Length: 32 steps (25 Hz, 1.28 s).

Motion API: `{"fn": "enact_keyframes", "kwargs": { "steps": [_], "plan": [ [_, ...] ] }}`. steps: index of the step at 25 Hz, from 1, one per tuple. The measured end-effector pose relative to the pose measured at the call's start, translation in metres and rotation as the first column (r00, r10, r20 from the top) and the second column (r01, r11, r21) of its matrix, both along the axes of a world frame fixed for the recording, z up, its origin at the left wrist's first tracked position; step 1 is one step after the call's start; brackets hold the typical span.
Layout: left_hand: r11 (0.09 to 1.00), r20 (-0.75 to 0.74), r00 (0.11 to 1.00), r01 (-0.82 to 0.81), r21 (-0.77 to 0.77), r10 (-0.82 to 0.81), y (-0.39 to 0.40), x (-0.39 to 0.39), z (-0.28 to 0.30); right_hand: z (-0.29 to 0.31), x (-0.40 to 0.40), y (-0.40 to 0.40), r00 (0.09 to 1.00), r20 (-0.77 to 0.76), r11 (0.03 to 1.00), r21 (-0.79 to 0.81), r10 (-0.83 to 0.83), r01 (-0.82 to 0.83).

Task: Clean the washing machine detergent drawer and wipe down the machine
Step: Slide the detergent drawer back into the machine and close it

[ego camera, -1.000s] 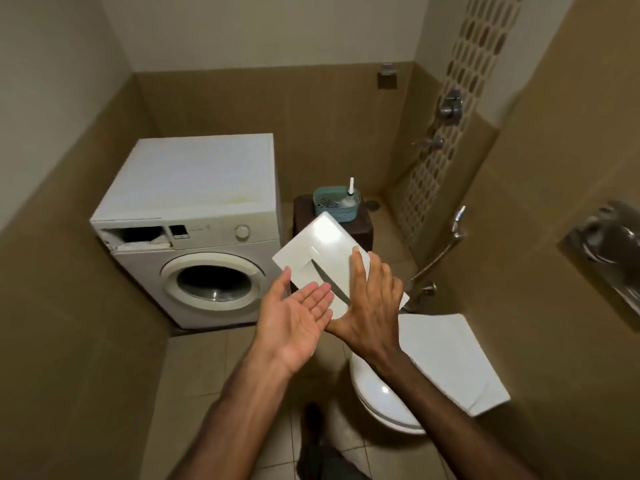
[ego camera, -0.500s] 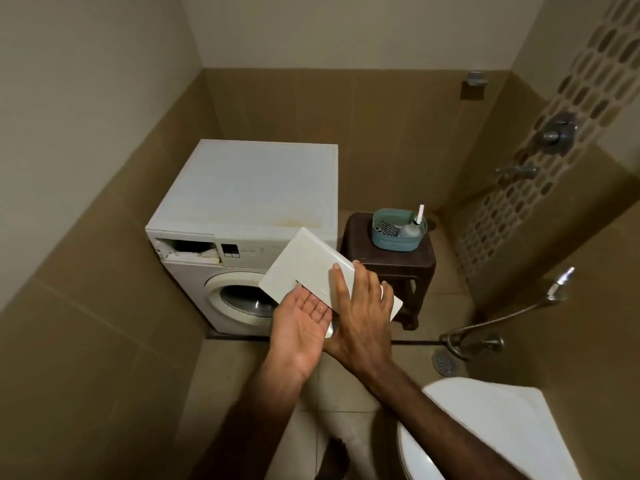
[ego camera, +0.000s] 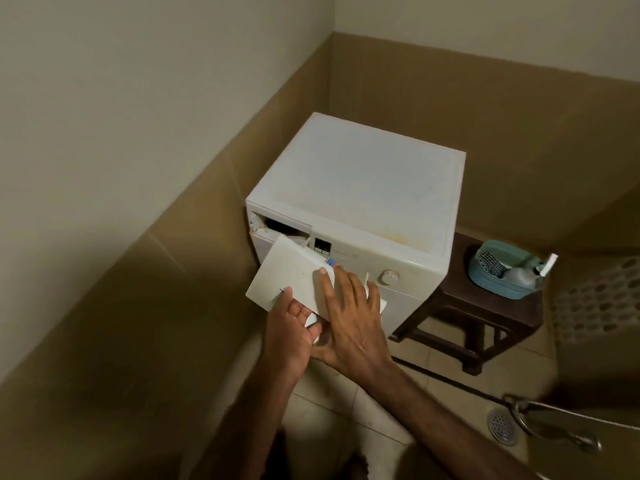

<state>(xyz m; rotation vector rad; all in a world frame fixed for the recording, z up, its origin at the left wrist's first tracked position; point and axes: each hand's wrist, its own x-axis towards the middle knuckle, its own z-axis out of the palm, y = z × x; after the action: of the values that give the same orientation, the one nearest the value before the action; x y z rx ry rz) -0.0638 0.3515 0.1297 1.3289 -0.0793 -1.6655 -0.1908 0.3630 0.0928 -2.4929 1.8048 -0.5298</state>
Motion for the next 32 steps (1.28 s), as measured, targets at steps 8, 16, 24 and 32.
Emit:
{"fn": "enact_keyframes", "kwargs": {
  "steps": [8, 16, 24, 32],
  "plan": [
    [0.997, -0.083, 0.995, -0.060, -0.038, 0.056, -0.059, 0.114, -0.024, 0.018, 0.053, -0.067, 0.914, 0.405, 0.999, 0.039, 0.011, -0.030],
    [0.997, -0.128, 0.989, -0.081, -0.002, 0.080, -0.092, 0.180, -0.067, -0.001, 0.048, -0.146, 0.749, 0.581, 0.932, 0.045, -0.318, 0.361],
    [0.996, -0.104, 0.991, -0.087, 0.014, 0.088, -0.102, 0.191, -0.130, -0.039, 0.055, -0.199, 0.799, 0.491, 0.930, 0.064, -0.346, 0.363],
    [0.982, -0.133, 0.974, -0.187, -0.026, 0.182, -0.110, 0.177, -0.194, -0.096, 0.002, -0.311, 0.924, 0.156, 0.937, 0.023, -0.348, 0.349]
  ]
}}
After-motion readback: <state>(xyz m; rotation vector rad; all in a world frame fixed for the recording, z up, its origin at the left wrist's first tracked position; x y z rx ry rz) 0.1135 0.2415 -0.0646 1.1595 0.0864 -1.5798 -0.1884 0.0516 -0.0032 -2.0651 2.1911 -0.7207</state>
